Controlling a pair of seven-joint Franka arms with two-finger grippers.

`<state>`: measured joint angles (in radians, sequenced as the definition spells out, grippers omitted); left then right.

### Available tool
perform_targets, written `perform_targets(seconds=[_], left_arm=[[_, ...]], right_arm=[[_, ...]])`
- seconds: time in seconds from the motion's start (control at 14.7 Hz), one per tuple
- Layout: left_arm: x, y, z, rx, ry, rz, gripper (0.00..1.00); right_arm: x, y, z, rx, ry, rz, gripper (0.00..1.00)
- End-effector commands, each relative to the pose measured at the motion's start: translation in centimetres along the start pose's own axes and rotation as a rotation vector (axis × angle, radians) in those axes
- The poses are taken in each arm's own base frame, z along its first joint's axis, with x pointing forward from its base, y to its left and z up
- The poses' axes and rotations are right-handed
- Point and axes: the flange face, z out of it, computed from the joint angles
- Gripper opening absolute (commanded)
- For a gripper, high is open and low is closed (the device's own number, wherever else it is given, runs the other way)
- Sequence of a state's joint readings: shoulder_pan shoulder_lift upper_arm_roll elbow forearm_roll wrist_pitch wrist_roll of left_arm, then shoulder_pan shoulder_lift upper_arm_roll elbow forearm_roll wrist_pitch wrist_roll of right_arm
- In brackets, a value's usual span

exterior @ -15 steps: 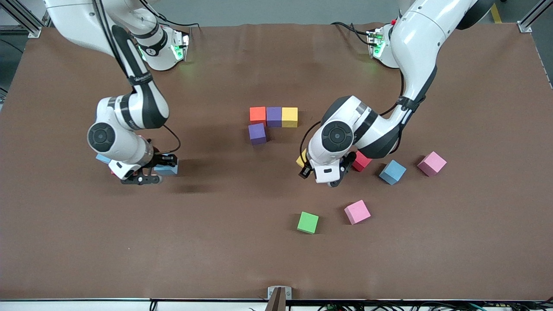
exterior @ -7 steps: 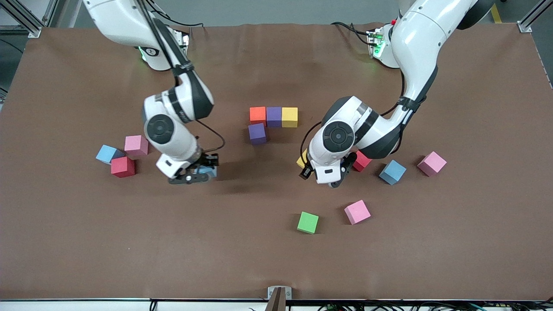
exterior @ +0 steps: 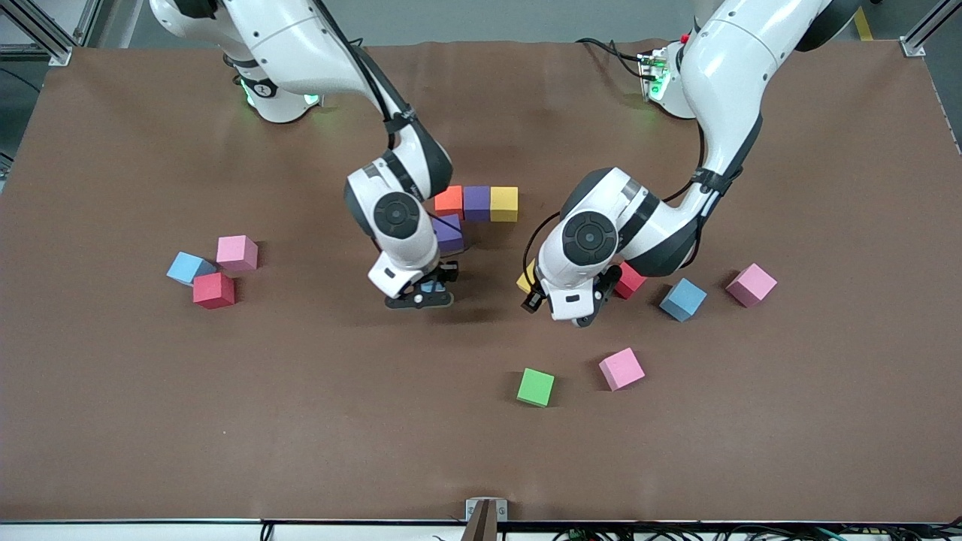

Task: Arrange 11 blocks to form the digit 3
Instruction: 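Place blue under purple with the right gripper while the left gripper holds yellow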

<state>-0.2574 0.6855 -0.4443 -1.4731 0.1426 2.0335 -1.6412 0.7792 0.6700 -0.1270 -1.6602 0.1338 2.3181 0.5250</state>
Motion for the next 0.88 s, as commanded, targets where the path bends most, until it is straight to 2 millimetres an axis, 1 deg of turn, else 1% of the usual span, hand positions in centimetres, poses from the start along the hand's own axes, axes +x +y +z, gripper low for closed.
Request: perform_targets(seconds=[0.0,0.14,0.2,0.27,0.41,0.54,0.61,0.81], left_arm=[[-0.1,-0.3,-0.6,-0.01,0.024,-0.007,0.01],[-0.1,-0.3,-0.5,-0.009,0.025,-0.005,0.01],[-0.1,-0.3,-0.5,-0.008,0.024,-0.006,0.01],[-0.1,-0.3,-0.5,-0.008,0.024,-0.006,0.01],[-0.1,-0.3,-0.5,-0.01,0.025,-0.006,0.01],[-0.3,-0.3,-0.5,-0.011,0.025,-0.003,0.01],[-0.5,-0.3,-0.4,-0.009,0.025,-0.001,0.01],[-0.9,-0.3,-0.4,-0.009,0.024,0.002,0.01]], right_arm=[[-0.2,-1.6,1.5,0.002,0.022,0.017,0.35],[-1.3,-2.6,2.1,-0.004,0.013,-0.001,0.35],[-2.0,-2.7,2.7,-0.014,-0.001,-0.01,0.35],[-2.5,-3.0,2.9,-0.019,-0.009,-0.017,0.35],[-3.4,-2.6,4.0,-0.036,-0.033,-0.033,0.35],[-4.8,-2.8,5.0,-0.039,-0.067,-0.045,0.35],[-5.3,-2.5,5.5,-0.048,-0.081,-0.046,0.35],[-6.1,-2.1,5.9,-0.08,-0.134,-0.048,0.36]])
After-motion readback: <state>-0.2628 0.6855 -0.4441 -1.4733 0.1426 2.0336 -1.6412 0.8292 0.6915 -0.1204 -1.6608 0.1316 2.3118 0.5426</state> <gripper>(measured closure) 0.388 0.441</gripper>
